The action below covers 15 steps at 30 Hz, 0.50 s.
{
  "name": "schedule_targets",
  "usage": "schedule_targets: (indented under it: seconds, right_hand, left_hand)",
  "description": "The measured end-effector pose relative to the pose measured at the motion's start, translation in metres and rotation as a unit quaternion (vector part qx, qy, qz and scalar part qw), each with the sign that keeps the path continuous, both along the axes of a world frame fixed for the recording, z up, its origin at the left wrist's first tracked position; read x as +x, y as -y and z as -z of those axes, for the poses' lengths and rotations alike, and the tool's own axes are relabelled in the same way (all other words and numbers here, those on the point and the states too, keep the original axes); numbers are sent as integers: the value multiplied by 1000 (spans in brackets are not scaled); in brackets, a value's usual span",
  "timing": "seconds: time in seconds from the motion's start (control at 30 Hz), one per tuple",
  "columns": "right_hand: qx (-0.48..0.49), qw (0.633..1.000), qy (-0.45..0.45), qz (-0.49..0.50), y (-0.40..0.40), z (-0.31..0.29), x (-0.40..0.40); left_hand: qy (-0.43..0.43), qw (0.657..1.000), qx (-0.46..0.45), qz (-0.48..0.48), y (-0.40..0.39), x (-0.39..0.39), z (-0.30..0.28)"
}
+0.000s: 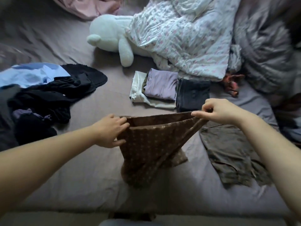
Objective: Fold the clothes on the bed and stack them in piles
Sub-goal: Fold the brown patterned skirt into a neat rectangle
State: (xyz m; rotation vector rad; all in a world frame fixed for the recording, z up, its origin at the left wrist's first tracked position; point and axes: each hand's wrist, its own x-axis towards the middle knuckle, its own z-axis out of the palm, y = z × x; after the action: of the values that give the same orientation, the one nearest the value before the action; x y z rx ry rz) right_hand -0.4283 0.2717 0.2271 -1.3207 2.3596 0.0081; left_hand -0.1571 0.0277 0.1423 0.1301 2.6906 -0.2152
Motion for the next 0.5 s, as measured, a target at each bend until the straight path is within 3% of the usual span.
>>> schedule_targets:
  seconds: [0.07, 0.13, 0.2, 0.4, 0.5]
  right_hand:
    - [-84, 995, -62, 0, -11, 10, -5]
    - [-157, 984, -82, -8, -21, 16, -9]
    - [-212, 972, -103, -17, -28, 19, -8]
    - [-294, 921, -252, -36, -21, -3, -8]
    - [-325, 906, -270, -27, -7, -25, -12]
  left_hand:
    - [-111, 991, 57, -49, 14, -6, -20]
    - [-243, 963, 94, -68, 25, -9, -33]
    - [-318, 936, 111, -98, 31, -8, -50]
    - [-387, 914, -12, -123, 43, -14, -97]
    - [-398, 902, -27, -166, 50, -21, -117]
